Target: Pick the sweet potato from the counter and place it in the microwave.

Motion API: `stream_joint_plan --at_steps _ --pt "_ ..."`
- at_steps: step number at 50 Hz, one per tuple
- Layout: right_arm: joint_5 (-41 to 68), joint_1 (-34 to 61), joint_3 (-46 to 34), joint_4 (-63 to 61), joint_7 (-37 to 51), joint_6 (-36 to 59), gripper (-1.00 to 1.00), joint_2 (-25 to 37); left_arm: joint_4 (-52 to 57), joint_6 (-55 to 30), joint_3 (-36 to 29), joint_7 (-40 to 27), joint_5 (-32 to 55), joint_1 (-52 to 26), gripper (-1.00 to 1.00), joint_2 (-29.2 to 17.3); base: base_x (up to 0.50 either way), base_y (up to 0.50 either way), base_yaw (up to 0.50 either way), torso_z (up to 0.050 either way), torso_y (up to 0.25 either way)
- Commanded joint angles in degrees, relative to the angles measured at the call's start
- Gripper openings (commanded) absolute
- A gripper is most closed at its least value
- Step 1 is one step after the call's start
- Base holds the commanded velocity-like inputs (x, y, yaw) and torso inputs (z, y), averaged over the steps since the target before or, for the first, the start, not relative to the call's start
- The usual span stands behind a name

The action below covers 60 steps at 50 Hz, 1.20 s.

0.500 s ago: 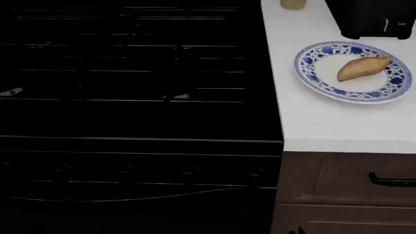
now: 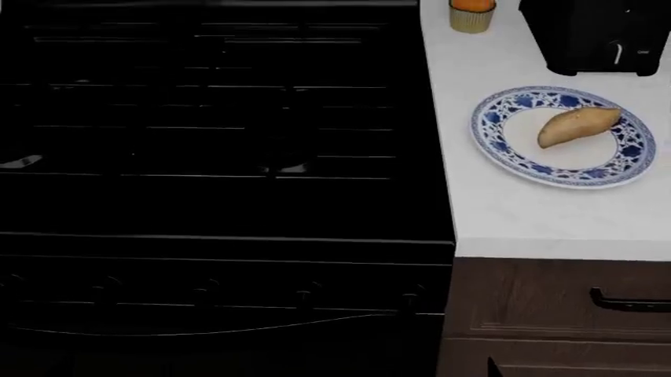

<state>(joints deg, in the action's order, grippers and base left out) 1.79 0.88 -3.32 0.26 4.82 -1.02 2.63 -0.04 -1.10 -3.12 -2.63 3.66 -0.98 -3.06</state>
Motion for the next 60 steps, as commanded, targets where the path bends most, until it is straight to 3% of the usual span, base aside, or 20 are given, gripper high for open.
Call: stream_joint_plan --at_steps 1,31,37,42,47,53,60 --pt "1.0 0.1 -1.2 -0.3 1.8 -0.3 1.00 1.1 -0.6 0.4 -1.2 -1.0 1.2 -0.4 1.00 -1.1 0.00 0.00 0.00 0.050 0.000" --pt "3.4 0.3 -3.2 -0.2 4.3 -1.4 1.00 3.1 -0.2 1.5 -3.5 -3.7 2.4 -0.3 1.00 -2.9 0.00 0.00 0.00 0.050 0.000" --pt "2.8 -0.2 -4.0 -2.2 5.1 0.0 1.00 3.7 1.4 -0.2 -4.3 -4.3 2.4 0.2 1.00 -3.3 0.00 0.00 0.00 0.006 0.000" --pt "5.3 0.0 -2.9 -17.9 5.7 12.4 1.00 5.7 21.1 -19.2 -1.1 -8.6 5.9 -0.7 1.00 -4.7 0.00 0.00 0.00 0.000 0.000" --pt "8.8 3.9 -1.7 -34.2 7.5 29.5 1.00 7.2 40.4 -41.9 1.2 -11.5 11.1 -8.4 1.00 -7.2 0.00 0.00 0.00 0.000 0.000" --pt "13.4 12.5 0.2 -46.7 9.4 46.4 1.00 8.3 52.6 -63.6 4.8 -14.8 18.3 -18.5 1.00 -6.0 0.00 0.00 0.00 0.000 0.000" --pt "19.3 22.9 3.9 -56.3 11.3 62.2 1.00 8.1 59.7 -82.2 10.3 -17.4 24.3 -29.4 1.00 -3.4 0.00 0.00 0.00 0.000 0.000"
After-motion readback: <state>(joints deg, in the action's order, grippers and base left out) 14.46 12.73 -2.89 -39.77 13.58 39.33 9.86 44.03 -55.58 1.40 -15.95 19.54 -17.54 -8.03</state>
